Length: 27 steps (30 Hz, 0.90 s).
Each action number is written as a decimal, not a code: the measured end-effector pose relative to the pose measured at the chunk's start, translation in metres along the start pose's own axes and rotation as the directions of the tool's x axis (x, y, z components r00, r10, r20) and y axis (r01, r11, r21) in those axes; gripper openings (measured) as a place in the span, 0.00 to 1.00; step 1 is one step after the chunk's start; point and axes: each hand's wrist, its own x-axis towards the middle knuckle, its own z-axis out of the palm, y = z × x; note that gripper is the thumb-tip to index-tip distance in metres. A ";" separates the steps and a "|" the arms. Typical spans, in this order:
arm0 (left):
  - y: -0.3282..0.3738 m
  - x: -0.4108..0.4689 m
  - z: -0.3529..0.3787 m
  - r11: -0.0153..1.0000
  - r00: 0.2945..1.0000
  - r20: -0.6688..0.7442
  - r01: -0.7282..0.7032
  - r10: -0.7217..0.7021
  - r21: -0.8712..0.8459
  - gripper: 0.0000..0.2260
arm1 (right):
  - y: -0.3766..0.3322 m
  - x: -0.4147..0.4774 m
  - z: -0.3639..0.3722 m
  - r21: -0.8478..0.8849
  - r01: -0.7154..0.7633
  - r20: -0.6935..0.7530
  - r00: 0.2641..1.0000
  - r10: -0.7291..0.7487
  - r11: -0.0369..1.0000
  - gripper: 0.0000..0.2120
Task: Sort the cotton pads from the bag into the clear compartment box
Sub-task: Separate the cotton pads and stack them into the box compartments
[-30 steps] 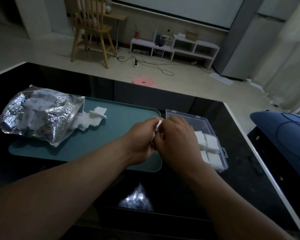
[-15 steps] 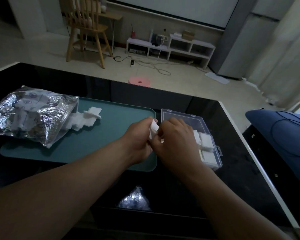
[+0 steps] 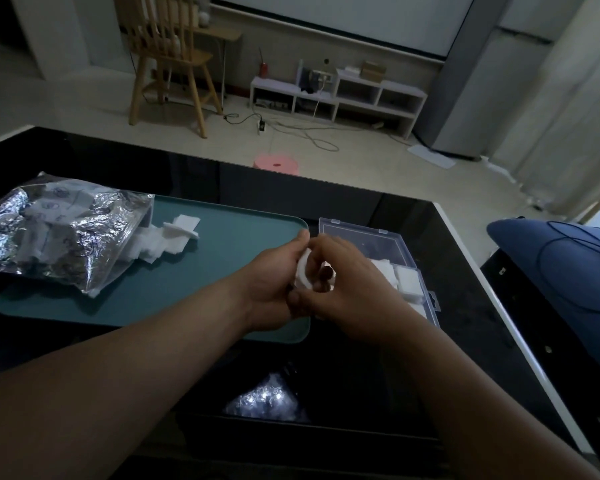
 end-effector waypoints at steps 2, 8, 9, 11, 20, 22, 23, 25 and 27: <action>0.000 0.001 0.001 1.000 1.000 0.000 -0.003 0.003 0.008 0.29 | 0.000 0.000 0.000 0.007 -0.010 0.001 1.000 0.010 1.000 0.17; -0.001 0.003 0.003 0.999 1.000 0.004 -0.020 0.020 0.033 0.27 | -0.001 -0.001 0.002 0.023 -0.026 0.000 1.000 0.026 0.999 0.18; -0.001 0.004 0.002 0.999 1.000 0.000 -0.026 0.026 0.043 0.27 | -0.001 -0.002 0.001 0.031 -0.032 0.006 0.999 0.031 0.999 0.19; -0.002 0.007 0.000 0.998 1.000 -0.006 -0.024 0.024 0.054 0.26 | 0.000 -0.003 0.001 0.045 -0.036 0.010 0.999 0.035 0.998 0.19; 0.001 0.011 0.003 0.994 0.989 -0.100 -0.109 0.108 -0.013 0.12 | 0.010 -0.006 -0.011 0.231 -0.165 0.024 0.986 0.164 0.959 0.20; 0.003 0.014 0.004 0.986 0.969 -0.193 -0.164 0.155 -0.034 0.11 | 0.015 -0.005 -0.019 0.286 -0.290 -0.093 0.940 0.328 0.913 0.14; 0.003 0.015 0.005 0.984 0.967 -0.192 -0.175 0.168 -0.019 0.12 | 0.018 -0.005 -0.024 0.333 -0.355 -0.122 0.903 0.413 0.874 0.11; 0.002 0.016 0.011 0.982 0.973 -0.132 -0.189 0.189 0.013 0.15 | 0.021 -0.004 -0.029 0.526 -0.447 0.008 0.853 0.522 0.723 0.10; -0.002 0.018 0.019 0.979 0.976 -0.077 -0.200 0.201 0.024 0.15 | 0.020 -0.005 -0.026 0.695 -0.482 0.194 0.840 0.506 0.533 0.12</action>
